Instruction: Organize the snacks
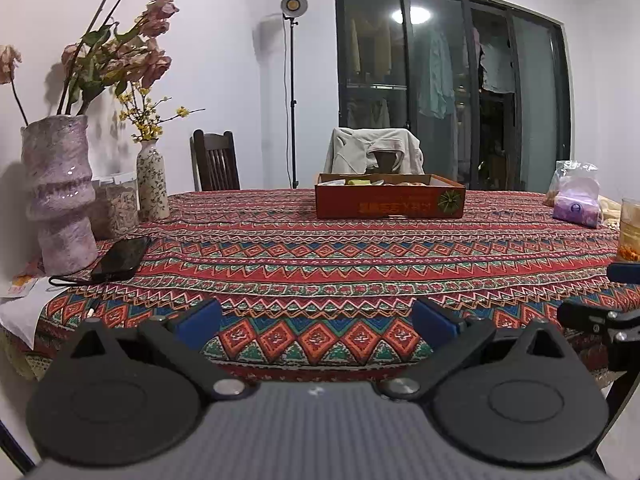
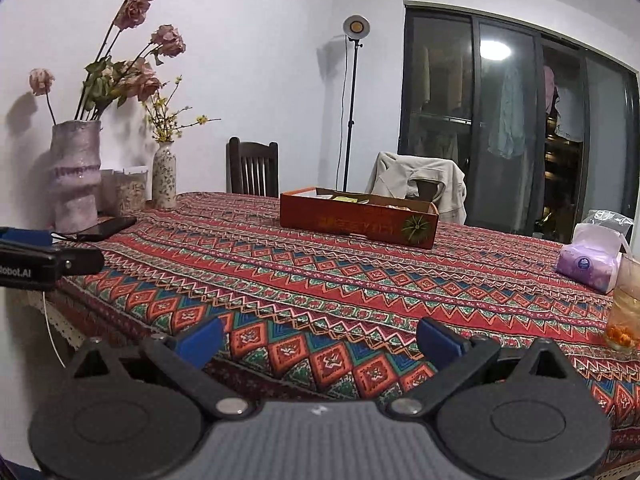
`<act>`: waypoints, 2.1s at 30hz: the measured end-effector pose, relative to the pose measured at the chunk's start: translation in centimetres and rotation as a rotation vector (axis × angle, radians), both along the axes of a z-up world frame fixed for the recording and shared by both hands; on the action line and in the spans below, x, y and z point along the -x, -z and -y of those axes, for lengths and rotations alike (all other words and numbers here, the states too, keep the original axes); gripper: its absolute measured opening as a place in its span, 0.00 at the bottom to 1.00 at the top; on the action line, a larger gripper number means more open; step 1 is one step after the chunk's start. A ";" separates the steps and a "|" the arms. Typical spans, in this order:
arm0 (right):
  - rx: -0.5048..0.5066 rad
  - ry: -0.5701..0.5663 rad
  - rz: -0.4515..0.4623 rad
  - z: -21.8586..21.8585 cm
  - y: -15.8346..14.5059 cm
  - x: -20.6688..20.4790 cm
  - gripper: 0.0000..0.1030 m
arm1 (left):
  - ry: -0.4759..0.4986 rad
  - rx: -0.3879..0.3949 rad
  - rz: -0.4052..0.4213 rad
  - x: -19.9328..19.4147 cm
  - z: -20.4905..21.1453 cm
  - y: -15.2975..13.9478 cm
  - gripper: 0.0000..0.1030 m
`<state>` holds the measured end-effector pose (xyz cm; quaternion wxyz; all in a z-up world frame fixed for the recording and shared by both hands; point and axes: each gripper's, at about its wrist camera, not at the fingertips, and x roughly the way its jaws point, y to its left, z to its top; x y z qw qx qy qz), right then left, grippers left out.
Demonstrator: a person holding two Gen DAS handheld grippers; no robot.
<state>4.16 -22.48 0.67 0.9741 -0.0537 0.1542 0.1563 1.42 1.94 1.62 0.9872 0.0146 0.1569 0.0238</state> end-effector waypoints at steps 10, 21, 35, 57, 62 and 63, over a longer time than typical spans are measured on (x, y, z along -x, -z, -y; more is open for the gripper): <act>-0.035 0.022 0.001 0.8 -0.3 0.0 1.00 | 0.015 -0.001 0.005 0.0 0.2 -0.1 1.00; -0.048 0.033 0.001 1.0 -0.1 0.0 1.00 | 0.021 0.007 0.005 0.1 0.2 -0.2 1.00; -0.043 0.045 -0.003 1.2 0.4 -0.1 1.00 | 0.031 0.006 0.003 0.1 0.3 -0.1 1.00; -0.025 0.059 0.013 0.9 0.6 0.2 1.00 | 0.039 0.007 0.003 0.0 0.5 0.0 1.00; -0.029 0.059 0.016 0.9 0.6 0.2 1.00 | 0.036 0.006 0.004 0.1 0.4 0.0 1.00; -0.028 0.059 0.016 0.9 0.6 0.2 1.00 | 0.035 0.006 0.004 0.1 0.4 0.0 1.00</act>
